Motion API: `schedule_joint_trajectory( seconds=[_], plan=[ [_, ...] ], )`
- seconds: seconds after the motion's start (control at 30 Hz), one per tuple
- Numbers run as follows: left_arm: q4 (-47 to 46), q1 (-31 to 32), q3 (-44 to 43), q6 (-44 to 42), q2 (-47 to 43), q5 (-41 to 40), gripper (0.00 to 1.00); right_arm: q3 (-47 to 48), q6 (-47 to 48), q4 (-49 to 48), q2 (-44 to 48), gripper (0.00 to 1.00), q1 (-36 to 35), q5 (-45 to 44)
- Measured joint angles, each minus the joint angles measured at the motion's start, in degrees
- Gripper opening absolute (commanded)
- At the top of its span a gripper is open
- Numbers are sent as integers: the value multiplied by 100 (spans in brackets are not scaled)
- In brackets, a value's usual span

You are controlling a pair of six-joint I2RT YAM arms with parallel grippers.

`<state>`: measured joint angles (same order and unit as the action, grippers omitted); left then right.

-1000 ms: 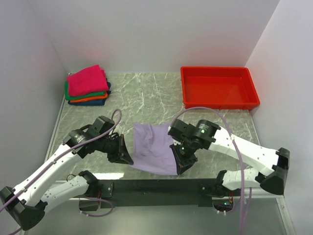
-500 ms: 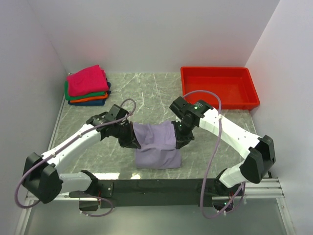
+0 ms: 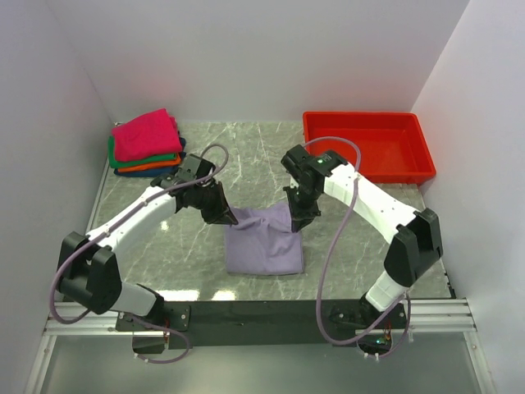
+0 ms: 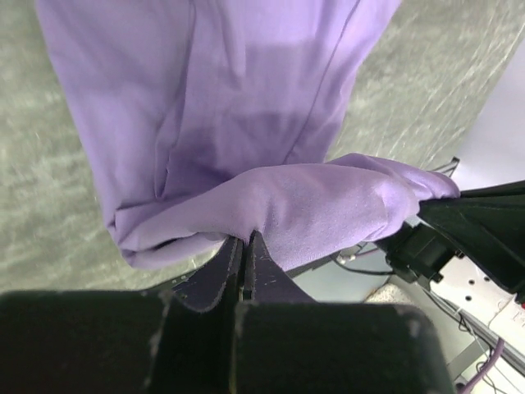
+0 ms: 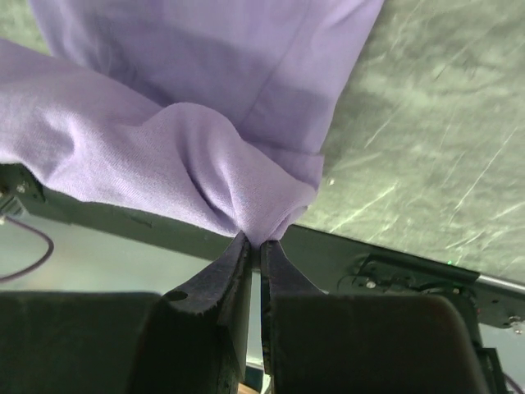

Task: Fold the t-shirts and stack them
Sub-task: Fold the tshirt

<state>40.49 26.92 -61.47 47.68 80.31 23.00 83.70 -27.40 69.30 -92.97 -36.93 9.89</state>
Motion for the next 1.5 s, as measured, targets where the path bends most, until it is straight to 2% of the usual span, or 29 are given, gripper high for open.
schedule_joint_trajectory(
  seconds=[0.57,0.73,1.03,1.43,1.47,1.5],
  plan=[
    [-170,-503,-702,-485,1272,11,1,710,498,-236,-1434,0,435,-24],
    [-212,-557,-957,-667,1779,11,1,872,562,-293,-1703,0,538,-24],
    [-221,-778,-1307,-820,2011,63,1,1360,629,-295,-2103,0,688,-26],
    [-330,-933,-1725,-1132,2841,245,1,1805,669,-254,-2664,0,852,-24],
    [-330,-944,-1784,-1163,2916,260,6,1810,669,-249,-2710,0,863,-26],
    [-330,-951,-1834,-1185,2970,260,16,1825,669,-251,-2752,0,874,-24]
  ],
)
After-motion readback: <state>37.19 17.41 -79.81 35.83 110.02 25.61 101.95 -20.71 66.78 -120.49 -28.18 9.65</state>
